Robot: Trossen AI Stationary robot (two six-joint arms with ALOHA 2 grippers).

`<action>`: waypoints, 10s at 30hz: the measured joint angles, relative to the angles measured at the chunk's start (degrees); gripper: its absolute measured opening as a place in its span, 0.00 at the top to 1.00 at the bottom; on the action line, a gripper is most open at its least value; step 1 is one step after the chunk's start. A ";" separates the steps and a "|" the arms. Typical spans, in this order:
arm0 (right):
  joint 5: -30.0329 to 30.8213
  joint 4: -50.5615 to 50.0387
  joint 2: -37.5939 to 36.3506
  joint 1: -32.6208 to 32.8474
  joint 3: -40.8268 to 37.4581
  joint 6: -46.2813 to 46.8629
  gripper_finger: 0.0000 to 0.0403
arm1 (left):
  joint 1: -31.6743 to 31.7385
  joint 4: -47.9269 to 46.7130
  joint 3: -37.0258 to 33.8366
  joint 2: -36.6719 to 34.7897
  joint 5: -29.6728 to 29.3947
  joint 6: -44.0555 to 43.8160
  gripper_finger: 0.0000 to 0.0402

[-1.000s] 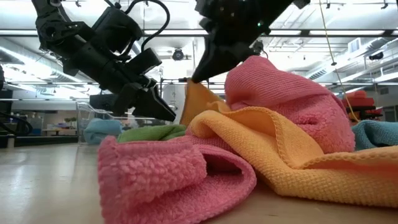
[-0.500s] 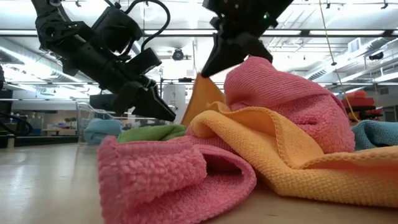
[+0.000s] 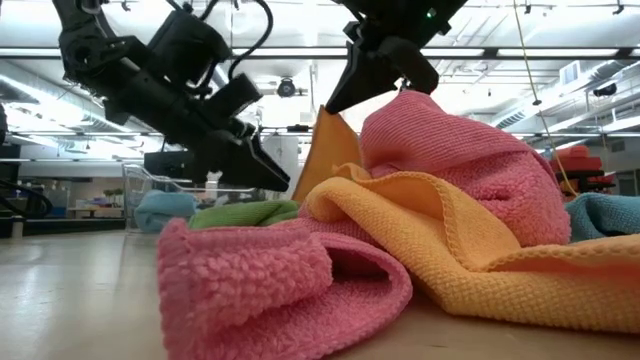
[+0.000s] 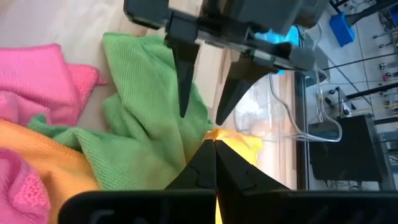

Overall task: Fold microfiber towels
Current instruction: Fold the top orange microfiber towel

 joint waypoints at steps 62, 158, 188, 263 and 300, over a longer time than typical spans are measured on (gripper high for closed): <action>-1.60 -16.74 -14.09 8.69 0.00 16.52 1.00 | 0.23 1.15 1.11 7.18 -12.10 20.83 0.74; -7.41 -29.90 -13.41 -19.16 -8.86 15.62 1.00 | 15.52 -18.26 26.05 5.86 -9.75 28.02 0.97; -10.84 -11.25 -13.41 -30.18 -20.09 6.77 1.00 | 21.79 -13.04 26.70 13.43 -7.94 27.93 0.91; -16.39 -7.98 -23.68 -17.52 -17.18 15.66 0.58 | 6.14 -50.69 27.17 13.44 -19.29 59.32 0.59; -13.17 24.70 -9.47 -10.82 -22.09 14.12 0.58 | 8.60 -79.53 47.52 6.18 -9.40 20.81 0.96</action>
